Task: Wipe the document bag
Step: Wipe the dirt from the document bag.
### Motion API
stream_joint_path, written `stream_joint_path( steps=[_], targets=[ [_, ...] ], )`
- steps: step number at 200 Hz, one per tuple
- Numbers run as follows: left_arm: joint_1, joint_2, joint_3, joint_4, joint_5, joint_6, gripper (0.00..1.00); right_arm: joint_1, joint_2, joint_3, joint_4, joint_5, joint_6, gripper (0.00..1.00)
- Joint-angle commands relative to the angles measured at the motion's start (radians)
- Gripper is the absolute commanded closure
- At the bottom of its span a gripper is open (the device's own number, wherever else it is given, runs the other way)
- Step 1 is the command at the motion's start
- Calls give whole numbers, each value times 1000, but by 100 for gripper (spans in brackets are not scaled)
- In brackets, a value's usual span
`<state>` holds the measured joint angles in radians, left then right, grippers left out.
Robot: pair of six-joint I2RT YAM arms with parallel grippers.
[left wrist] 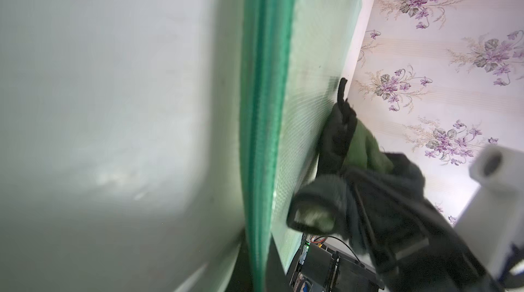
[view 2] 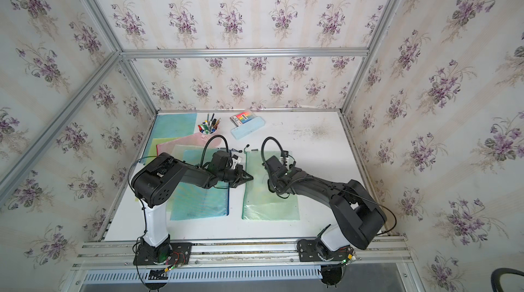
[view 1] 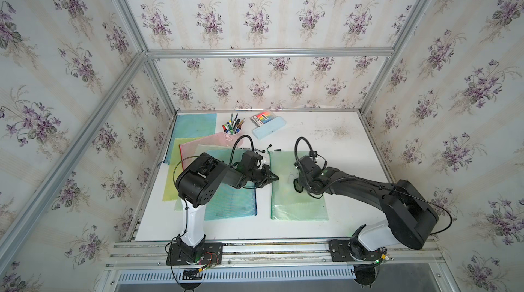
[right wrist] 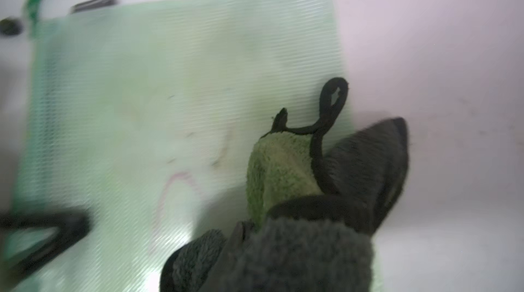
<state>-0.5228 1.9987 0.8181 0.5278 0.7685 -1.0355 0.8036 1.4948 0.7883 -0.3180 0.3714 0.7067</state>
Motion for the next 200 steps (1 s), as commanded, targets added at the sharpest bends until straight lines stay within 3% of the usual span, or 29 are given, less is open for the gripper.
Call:
stream_joint_path(
  steps=[1, 25, 68, 89, 109, 144, 165, 200],
  targets=[
    [0, 4, 7, -59, -29, 24, 100, 160, 51, 51, 23, -63, 65, 73],
    [0, 0, 32, -106, -21, 50, 100, 226, 51, 19, -24, -41, 131, 73],
    [1, -41, 33, -177, -23, 104, 100, 113, -210, -165, -273, 93, 223, 73],
    [0, -46, 28, -183, -28, 109, 100, 126, -287, -205, -256, 41, 265, 73],
    [-1, -43, 25, -185, -30, 114, 100, 264, -202, -179, -121, -14, 277, 70],
    [0, -41, 26, -189, -32, 120, 100, 462, 68, 52, -71, -38, 222, 68],
    [0, -58, 33, -212, -26, 138, 100, 441, 97, 72, -230, 38, 286, 69],
    [-2, -127, 60, -323, -19, 218, 100, 308, -101, -104, -399, 103, 368, 70]
  ],
)
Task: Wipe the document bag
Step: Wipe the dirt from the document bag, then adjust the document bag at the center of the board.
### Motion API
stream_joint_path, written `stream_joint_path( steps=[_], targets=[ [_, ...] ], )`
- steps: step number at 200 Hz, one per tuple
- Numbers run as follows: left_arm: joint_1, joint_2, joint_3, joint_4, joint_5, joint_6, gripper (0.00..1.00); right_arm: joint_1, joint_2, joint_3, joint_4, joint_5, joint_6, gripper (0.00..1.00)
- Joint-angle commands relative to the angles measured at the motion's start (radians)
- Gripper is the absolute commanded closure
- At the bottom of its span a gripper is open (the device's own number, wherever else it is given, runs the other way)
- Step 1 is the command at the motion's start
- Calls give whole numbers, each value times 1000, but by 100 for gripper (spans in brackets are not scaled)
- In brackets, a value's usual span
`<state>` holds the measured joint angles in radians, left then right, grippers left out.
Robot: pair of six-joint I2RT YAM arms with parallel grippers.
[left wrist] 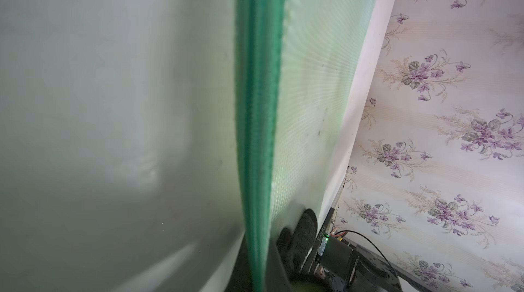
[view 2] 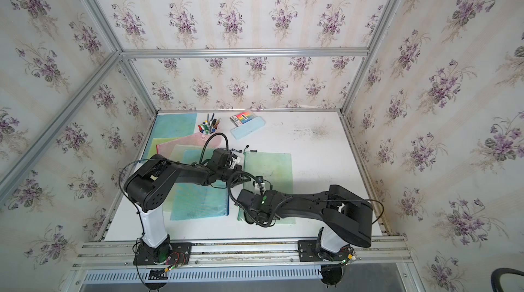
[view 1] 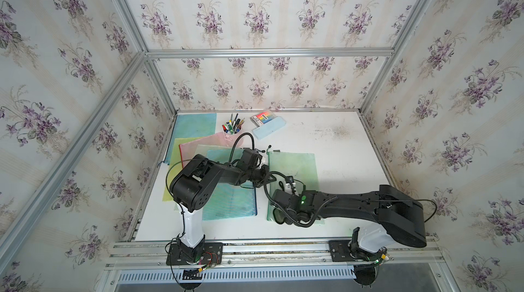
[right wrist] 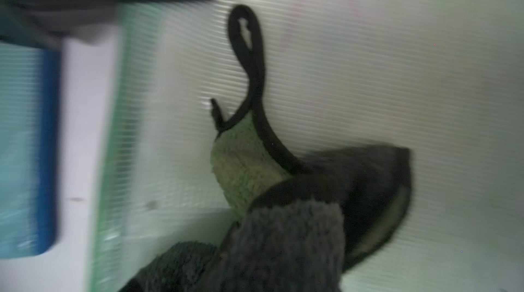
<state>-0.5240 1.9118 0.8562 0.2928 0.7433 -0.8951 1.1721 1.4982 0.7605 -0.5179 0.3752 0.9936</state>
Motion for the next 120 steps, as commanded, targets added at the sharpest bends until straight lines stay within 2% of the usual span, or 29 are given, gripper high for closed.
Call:
stream_joint_path(
  steps=[1, 18, 40, 62, 82, 92, 104, 120],
  targets=[
    [-1, -42, 23, -92, 6, 80, 100, -65, -109, -81, -204, 101, 83, 70],
    [0, -86, 45, -178, 2, 129, 100, -111, -172, -109, -303, 159, 110, 69],
    [5, -165, 73, -269, 54, 180, 100, -126, -143, -85, -385, 230, 135, 69],
    [8, -304, 150, -556, 5, 344, 100, -139, -117, -55, -373, 255, 134, 69],
    [29, -431, 290, -896, -143, 531, 100, -165, -168, -45, -296, 251, 102, 69],
    [44, -475, 388, -1063, -276, 633, 100, -196, -206, -57, -198, 214, 55, 69],
    [68, -490, 500, -1247, -413, 726, 100, -234, -225, -58, -102, 173, 9, 69],
    [84, -490, 612, -1427, -560, 801, 100, -258, -200, -23, -69, 162, -32, 69]
  ],
)
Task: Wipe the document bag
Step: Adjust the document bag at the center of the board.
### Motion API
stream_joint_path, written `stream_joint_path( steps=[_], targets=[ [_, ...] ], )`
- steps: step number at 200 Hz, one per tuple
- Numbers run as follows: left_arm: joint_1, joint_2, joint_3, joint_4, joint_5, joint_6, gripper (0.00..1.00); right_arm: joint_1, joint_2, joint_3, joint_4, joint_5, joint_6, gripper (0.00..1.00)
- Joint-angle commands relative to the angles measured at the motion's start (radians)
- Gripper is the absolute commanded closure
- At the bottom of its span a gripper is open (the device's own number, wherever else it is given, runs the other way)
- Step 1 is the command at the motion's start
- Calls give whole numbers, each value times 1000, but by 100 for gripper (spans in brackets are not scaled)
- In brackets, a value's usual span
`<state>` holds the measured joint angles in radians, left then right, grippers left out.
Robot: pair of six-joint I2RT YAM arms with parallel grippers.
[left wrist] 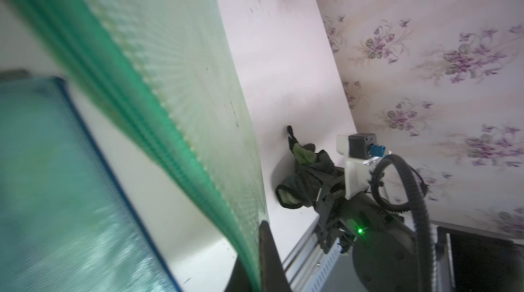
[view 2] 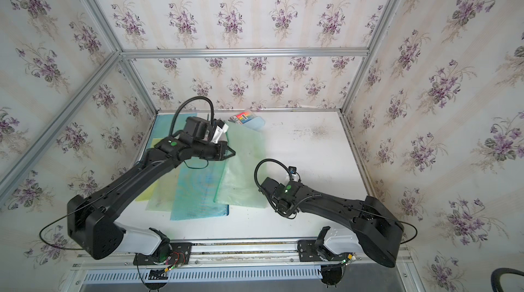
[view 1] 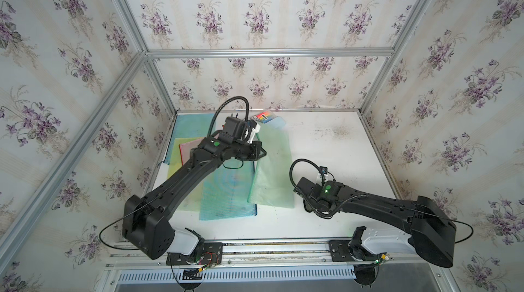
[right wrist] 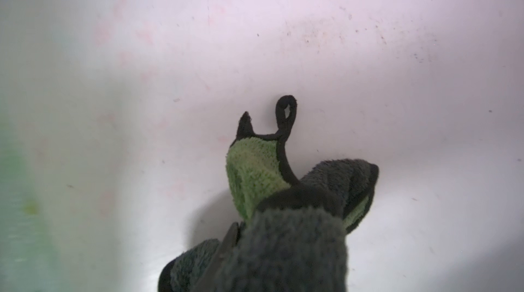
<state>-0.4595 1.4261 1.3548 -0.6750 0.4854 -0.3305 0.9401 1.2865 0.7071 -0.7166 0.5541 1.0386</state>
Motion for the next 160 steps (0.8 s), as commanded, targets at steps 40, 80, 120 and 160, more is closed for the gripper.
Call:
stream_joint_path(
  steps=[40, 80, 120, 160],
  targets=[
    [-28, 11, 251, -663, -601, 235, 100, -71, 87, 71, 161, -38, -142, 68],
    [-253, 108, 300, -677, -794, 85, 100, -251, -54, 6, 203, -114, -218, 68],
    [-413, 318, 310, -545, -777, -62, 100, -409, -177, 17, 143, -123, -305, 68],
    [-478, 519, 405, -360, -598, -124, 100, -494, -244, 18, 95, -129, -326, 68]
  ],
)
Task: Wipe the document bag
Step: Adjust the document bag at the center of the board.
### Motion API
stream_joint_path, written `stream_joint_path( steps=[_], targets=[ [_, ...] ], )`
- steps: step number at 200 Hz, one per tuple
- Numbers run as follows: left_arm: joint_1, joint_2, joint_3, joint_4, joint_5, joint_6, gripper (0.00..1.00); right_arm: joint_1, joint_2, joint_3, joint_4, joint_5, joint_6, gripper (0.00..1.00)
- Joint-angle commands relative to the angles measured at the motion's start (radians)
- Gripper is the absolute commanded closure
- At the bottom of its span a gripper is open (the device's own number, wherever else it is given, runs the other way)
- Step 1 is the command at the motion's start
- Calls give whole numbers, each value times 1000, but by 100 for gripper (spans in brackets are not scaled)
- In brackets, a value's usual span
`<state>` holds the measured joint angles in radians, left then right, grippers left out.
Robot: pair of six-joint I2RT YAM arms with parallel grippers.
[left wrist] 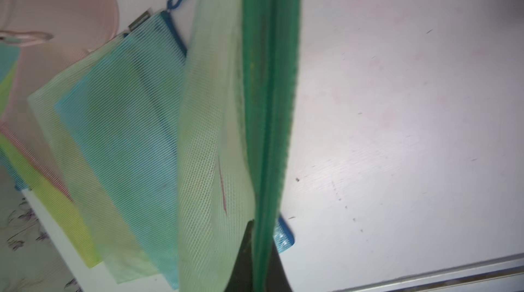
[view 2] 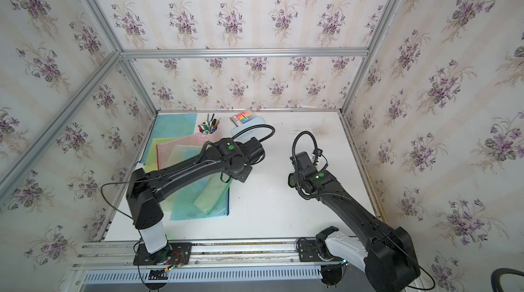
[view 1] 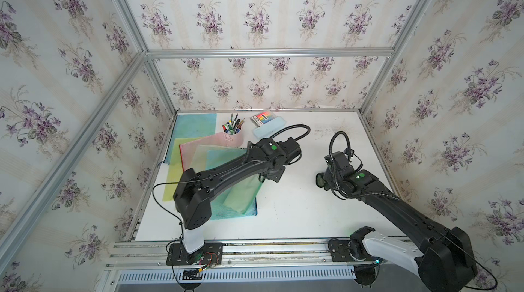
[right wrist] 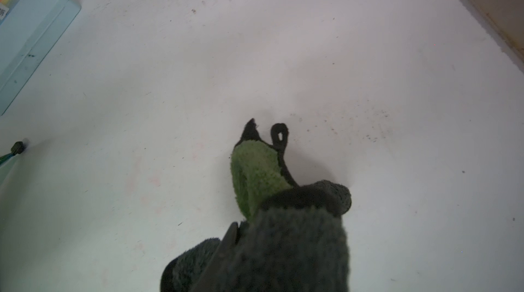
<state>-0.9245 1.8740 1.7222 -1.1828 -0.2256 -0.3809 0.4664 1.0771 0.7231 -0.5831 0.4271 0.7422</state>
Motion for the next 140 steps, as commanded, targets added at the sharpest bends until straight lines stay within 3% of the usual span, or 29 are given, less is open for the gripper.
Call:
stream_joint_path(
  steps=[1, 34, 37, 48, 54, 70, 91, 140],
  targets=[
    [-13, 77, 39, 154, 121, -75, 100, -21, -37, 1, -40, -2, -29, 68],
    [-21, 217, 133, 271, 286, -123, 95, -44, -69, 11, -90, -1, -45, 68],
    [-23, 229, 148, 280, 299, -124, 92, -45, -70, 13, -95, 1, -46, 68],
    [-31, 278, 207, 311, 354, -125, 56, -56, -78, 18, -107, 4, -55, 68],
    [-36, 305, 241, 328, 384, -125, 42, -64, -82, 23, -112, 3, -61, 68],
    [-39, 375, 346, 337, 461, -118, 22, -93, -86, 38, -118, -9, -80, 68],
    [-10, 398, 412, 292, 482, -69, 19, -106, -69, 74, -135, -4, -98, 68],
    [209, 128, -35, 444, 513, -6, 15, -64, 9, 88, -55, -124, -61, 68]
  ],
)
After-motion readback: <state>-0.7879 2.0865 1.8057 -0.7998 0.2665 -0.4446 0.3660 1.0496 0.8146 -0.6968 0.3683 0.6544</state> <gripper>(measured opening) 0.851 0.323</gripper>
